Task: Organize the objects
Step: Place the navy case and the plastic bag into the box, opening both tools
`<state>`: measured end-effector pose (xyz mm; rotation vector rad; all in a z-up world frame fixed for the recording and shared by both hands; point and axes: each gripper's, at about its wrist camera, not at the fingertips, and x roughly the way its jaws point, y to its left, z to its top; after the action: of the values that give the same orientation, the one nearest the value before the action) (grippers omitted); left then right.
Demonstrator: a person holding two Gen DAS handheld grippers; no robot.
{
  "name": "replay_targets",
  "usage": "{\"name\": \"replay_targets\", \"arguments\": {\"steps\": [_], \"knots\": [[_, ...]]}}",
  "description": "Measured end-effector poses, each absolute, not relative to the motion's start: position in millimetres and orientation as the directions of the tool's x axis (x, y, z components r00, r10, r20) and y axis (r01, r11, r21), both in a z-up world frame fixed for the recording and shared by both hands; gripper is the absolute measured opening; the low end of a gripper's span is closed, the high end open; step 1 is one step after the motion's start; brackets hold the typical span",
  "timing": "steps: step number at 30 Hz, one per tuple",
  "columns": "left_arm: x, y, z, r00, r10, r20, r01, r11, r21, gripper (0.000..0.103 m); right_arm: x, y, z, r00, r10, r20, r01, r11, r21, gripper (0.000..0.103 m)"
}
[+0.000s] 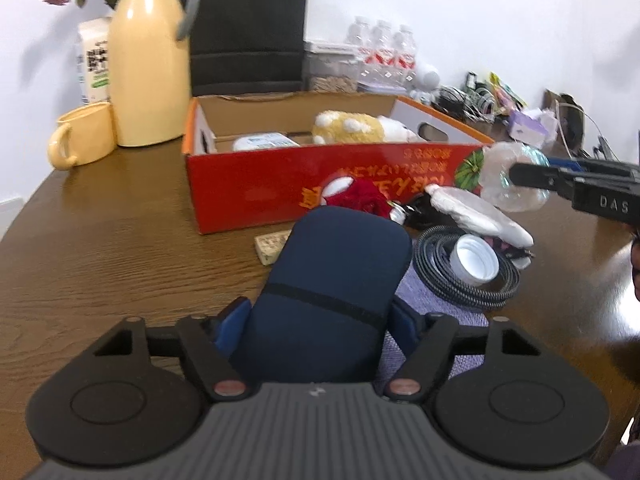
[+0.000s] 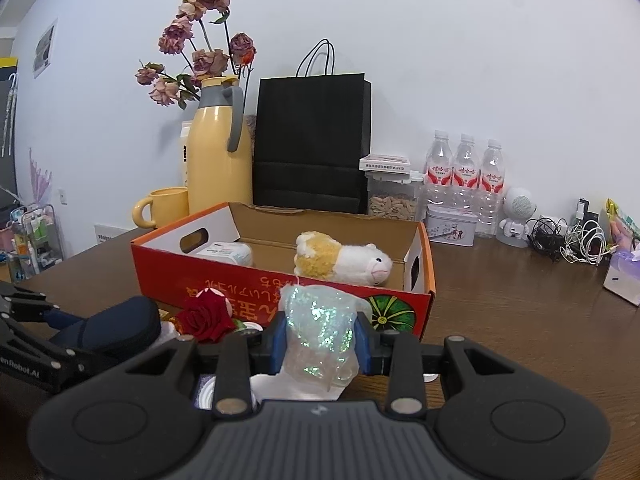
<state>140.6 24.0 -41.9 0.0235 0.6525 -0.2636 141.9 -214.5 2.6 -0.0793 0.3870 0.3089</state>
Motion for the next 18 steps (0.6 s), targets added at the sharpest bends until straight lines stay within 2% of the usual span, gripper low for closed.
{"name": "replay_targets", "arguments": {"steps": [9, 18], "knots": [[149, 28, 4, 0.836, -0.224, -0.502, 0.183, 0.975, -0.129, 0.071, 148, -206, 13, 0.886, 0.298, -0.355, -0.329, 0.944, -0.027, 0.033], [196, 1, 47, 0.888, -0.199, -0.414, 0.148, 0.977, -0.153, 0.071, 181, -189, 39, 0.904, 0.315, -0.289, -0.339, 0.940, -0.036, 0.033]]}}
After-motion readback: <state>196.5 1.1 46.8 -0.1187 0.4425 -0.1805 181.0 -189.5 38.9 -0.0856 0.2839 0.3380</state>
